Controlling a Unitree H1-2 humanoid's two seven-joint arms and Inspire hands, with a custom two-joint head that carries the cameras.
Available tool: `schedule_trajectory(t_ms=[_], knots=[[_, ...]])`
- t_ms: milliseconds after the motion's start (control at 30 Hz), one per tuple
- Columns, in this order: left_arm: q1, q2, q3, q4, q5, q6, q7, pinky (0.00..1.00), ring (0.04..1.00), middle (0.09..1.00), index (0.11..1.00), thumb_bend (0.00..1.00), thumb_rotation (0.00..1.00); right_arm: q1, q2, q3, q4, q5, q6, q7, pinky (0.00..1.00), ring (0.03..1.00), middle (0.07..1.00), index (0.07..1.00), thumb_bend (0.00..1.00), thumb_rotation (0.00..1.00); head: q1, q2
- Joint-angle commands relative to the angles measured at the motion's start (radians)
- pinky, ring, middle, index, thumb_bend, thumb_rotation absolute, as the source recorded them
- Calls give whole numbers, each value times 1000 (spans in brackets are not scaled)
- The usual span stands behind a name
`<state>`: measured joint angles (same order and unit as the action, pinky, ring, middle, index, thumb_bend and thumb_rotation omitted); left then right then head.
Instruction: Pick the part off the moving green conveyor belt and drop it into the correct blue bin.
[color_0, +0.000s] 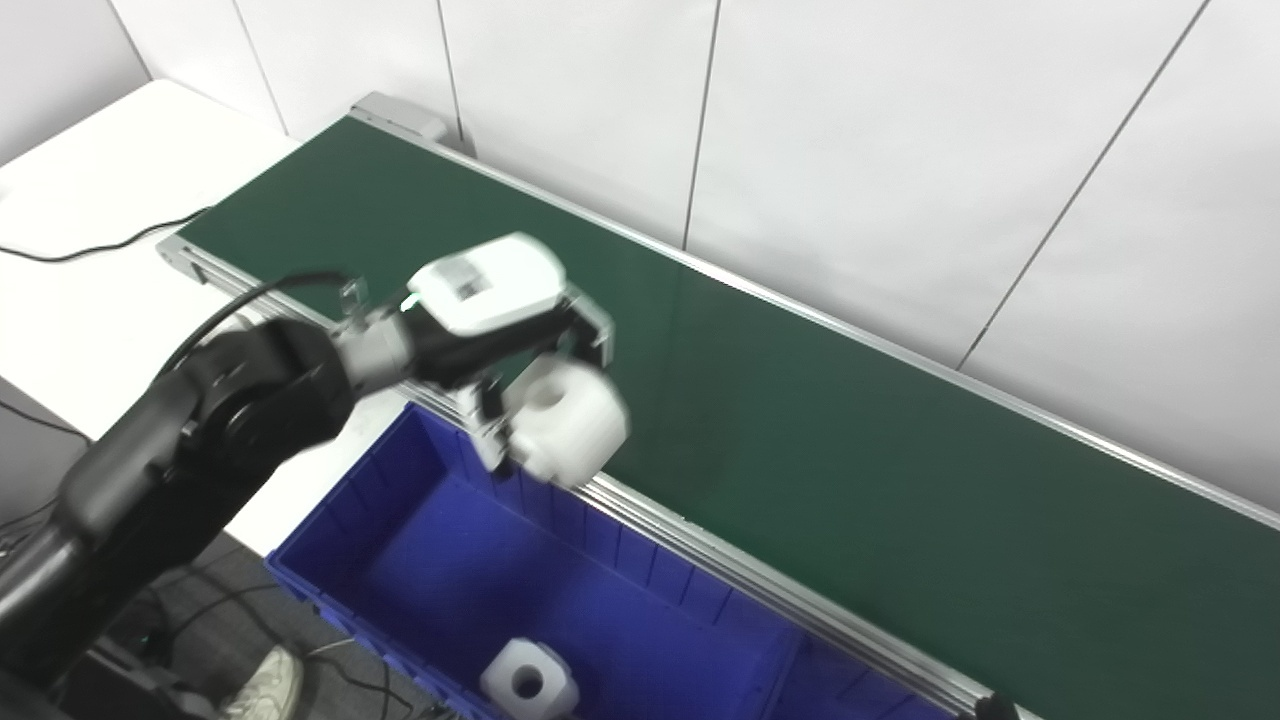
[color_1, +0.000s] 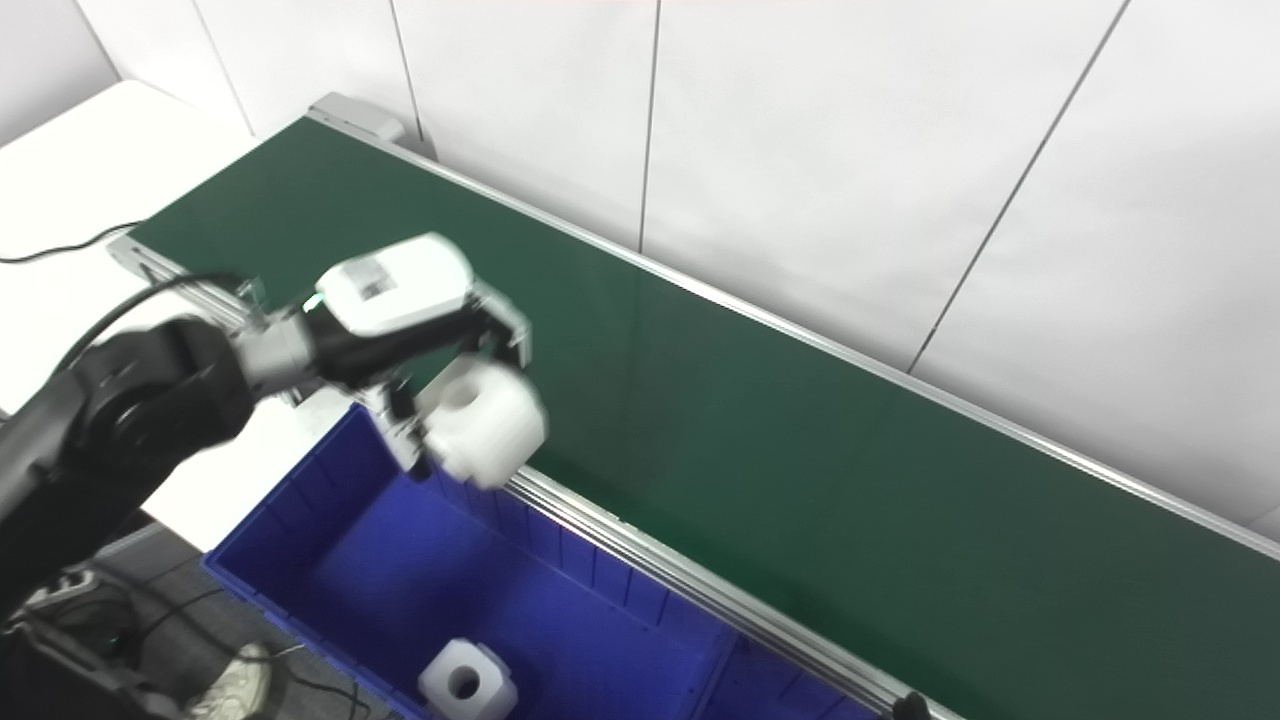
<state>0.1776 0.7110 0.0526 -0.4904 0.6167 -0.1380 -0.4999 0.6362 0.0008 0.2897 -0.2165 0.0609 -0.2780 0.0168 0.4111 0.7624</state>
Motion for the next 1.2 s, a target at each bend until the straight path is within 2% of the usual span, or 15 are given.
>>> schedule_trajectory(t_ms=[0, 200, 300, 400, 433, 467, 500, 533, 567, 600, 733, 867, 1000, 1100, 1167], knots=[[32, 5, 26, 23, 25, -24, 62, 300, 378, 465, 497, 523, 0, 11, 3, 10, -25, 9, -29, 24, 1000, 1000, 1000, 1000, 703, 1000, -6, -2], [83, -2, -4, 201, 154, -123, 204, 248, 313, 400, 511, 516, 0, 10, 14, 19, -20, 14, -22, 28, 1000, 1000, 1000, 1000, 683, 1000, -27, -5], [79, 5, -23, 287, 197, -146, 243, 313, 358, 406, 518, 516, 0, 8, 21, 24, -13, 9, -30, 29, 1000, 1000, 1000, 1000, 685, 1000, -44, -14], [82, 13, -37, 311, 209, -119, 213, 424, 467, 459, 506, 522, 0, 9, 28, 27, -11, 4, -33, 27, 1000, 1000, 1000, 1000, 683, 1000, -56, -15], [84, 14, -39, 304, 203, -104, 191, 477, 536, 546, 552, 684, 22, 11, 29, 27, -12, 1, -33, 26, 1000, 1000, 1000, 1000, 682, 999, -60, -14], [88, 16, -41, 293, 201, -91, 172, 513, 586, 622, 610, 830, 63, 13, 30, 27, -14, -2, -33, 25, 1000, 1000, 1000, 1000, 682, 999, -62, -13], [91, 17, -42, 283, 199, -82, 159, 565, 661, 717, 701, 946, 162, 15, 30, 27, -17, -6, -32, 24, 1000, 1000, 998, 1000, 684, 995, -64, -11], [96, 17, -43, 273, 200, -73, 146, 572, 671, 728, 712, 957, 175, 17, 30, 26, -19, -7, -33, 24, 1000, 1000, 997, 1000, 685, 994, -65, -11], [100, 17, -42, 263, 200, -66, 137, 638, 758, 817, 796, 993, 285, 20, 30, 26, -20, -5, -34, 25, 1000, 1000, 996, 1000, 674, 980, -66, -9], [107, 15, -40, 244, 203, -66, 138, 677, 795, 850, 825, 997, 366, 22, 29, 26, -22, -4, -36, 26, 1000, 998, 994, 1000, 676, 976, -68, -8], [128, 4, -28, 178, 183, -68, 145, 738, 850, 892, 863, 1000, 503, 27, 32, 27, -26, 0, -38, 26, 1000, 993, 990, 1000, 682, 966, -70, -7], [160, -27, -2, 80, 56, -84, 165, 703, 822, 887, 869, 1000, 597, 31, 35, 28, -31, -8, -36, 23, 1000, 993, 987, 1000, 694, 965, -83, 1], [200, -85, 1, -107, -228, -24, 140, 600, 725, 806, 825, 1000, 518, 36, 37, 30, -39, -16, -26, 20, 1000, 988, 983, 1000, 706, 959, -108, 11], [219, -152, -27, -225, -412, 32, 143, 543, 680, 756, 766, 1000, 455, 38, 38, 32, -42, -25, -24, 19, 1000, 985, 983, 1000, 707, 953, -131, 18], [222, -193, -54, -274, -517, 53, 147, 526, 663, 740, 729, 974, 461, 40, 42, 35, -40, -33, -26, 17, 1000, 982, 979, 1000, 712, 944, -168, 27]])
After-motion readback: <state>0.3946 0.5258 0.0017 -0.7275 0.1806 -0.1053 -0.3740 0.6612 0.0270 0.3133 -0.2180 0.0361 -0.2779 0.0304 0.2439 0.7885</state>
